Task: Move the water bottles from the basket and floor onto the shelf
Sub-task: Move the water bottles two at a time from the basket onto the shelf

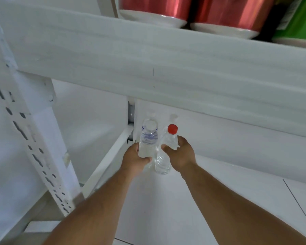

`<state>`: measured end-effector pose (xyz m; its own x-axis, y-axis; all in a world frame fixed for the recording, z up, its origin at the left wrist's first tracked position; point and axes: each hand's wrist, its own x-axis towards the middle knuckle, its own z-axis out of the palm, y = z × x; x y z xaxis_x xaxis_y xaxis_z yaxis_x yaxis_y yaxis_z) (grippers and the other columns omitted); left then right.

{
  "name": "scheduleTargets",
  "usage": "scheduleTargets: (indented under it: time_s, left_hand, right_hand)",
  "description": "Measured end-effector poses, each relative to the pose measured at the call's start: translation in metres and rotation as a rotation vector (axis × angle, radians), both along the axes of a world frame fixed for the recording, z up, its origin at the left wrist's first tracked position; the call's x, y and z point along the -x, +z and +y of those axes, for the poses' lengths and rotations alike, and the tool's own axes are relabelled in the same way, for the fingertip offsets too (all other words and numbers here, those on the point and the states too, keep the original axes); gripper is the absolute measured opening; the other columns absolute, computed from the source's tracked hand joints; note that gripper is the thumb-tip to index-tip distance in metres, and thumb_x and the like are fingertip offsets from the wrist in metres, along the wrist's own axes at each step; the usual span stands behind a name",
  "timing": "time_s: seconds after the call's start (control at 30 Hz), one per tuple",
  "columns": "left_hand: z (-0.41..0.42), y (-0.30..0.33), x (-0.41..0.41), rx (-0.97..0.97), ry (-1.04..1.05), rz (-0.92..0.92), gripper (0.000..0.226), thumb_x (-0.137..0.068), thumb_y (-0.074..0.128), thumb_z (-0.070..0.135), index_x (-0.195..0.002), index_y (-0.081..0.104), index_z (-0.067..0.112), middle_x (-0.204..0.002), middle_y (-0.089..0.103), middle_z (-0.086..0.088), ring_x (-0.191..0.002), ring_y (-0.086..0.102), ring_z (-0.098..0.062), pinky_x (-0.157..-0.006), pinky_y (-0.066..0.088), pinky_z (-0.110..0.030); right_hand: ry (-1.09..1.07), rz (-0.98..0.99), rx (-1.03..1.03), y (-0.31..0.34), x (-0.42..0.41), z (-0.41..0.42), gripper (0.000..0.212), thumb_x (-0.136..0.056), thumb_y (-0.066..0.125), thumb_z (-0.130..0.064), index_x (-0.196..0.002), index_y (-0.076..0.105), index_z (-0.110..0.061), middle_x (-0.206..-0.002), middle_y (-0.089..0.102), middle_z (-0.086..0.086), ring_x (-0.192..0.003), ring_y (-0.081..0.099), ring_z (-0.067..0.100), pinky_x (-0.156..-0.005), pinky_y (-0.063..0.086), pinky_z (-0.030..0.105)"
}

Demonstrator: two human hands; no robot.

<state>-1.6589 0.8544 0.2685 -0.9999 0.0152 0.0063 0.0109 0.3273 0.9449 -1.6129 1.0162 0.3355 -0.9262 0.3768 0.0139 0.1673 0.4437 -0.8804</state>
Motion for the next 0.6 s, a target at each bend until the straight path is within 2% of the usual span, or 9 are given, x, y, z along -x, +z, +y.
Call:
scheduleTargets:
  time_s: [0.13, 0.33, 0.4, 0.5, 0.6]
  left_hand:
    - [0.0, -0.003, 0.003, 0.021, -0.022, 0.012, 0.042, -0.069, 0.083, 0.014, -0.083, 0.055, 0.042, -0.085, 0.062, 0.022, -0.077, 0.05, 0.03, -0.054, 0.04, 0.001]
    - [-0.004, -0.004, 0.004, 0.082, -0.057, -0.002, 0.044, -0.071, 0.083, 0.024, -0.099, 0.054, 0.041, -0.089, 0.061, 0.027, -0.077, 0.053, 0.022, -0.061, 0.035, -0.004]
    - [-0.005, -0.007, 0.003, 0.092, -0.061, -0.015, 0.046, -0.071, 0.083, 0.028, -0.106, 0.055, 0.039, -0.094, 0.062, 0.026, -0.087, 0.058, 0.012, -0.069, 0.039, -0.008]
    - [-0.006, -0.01, 0.002, 0.099, -0.064, -0.045, 0.061, -0.072, 0.083, 0.028, -0.126, 0.056, 0.027, -0.117, 0.063, 0.012, -0.112, 0.057, -0.009, -0.09, 0.042, -0.024]
    - [-0.008, -0.005, -0.006, 0.146, -0.071, -0.08, 0.076, -0.075, 0.081, 0.03, -0.142, 0.046, 0.02, -0.139, 0.055, 0.003, -0.131, 0.049, -0.016, -0.104, 0.042, -0.032]
  right_hand:
    - [0.003, -0.001, 0.001, 0.0, 0.002, 0.001, 0.056, -0.083, 0.075, -0.04, -0.133, 0.053, -0.028, -0.115, 0.057, -0.013, -0.112, 0.058, 0.018, -0.096, 0.047, 0.035]
    - [0.002, -0.006, 0.02, -0.001, 0.0, -0.002, 0.061, -0.085, 0.072, -0.038, -0.14, 0.048, -0.03, -0.131, 0.06, -0.009, -0.119, 0.057, 0.02, -0.103, 0.047, 0.041]
    - [0.002, -0.012, 0.009, 0.0, -0.002, -0.003, 0.06, -0.085, 0.071, -0.038, -0.14, 0.048, -0.03, -0.13, 0.06, -0.01, -0.117, 0.058, 0.02, -0.102, 0.047, 0.041]
    - [0.006, -0.043, -0.027, 0.0, -0.004, -0.003, 0.057, -0.085, 0.071, -0.04, -0.136, 0.05, -0.028, -0.125, 0.062, -0.007, -0.114, 0.059, 0.021, -0.098, 0.05, 0.041]
    - [0.009, -0.088, -0.034, -0.001, -0.009, -0.004, 0.062, -0.084, 0.071, -0.042, -0.138, 0.047, -0.024, -0.13, 0.06, -0.004, -0.116, 0.058, 0.022, -0.082, 0.053, 0.033]
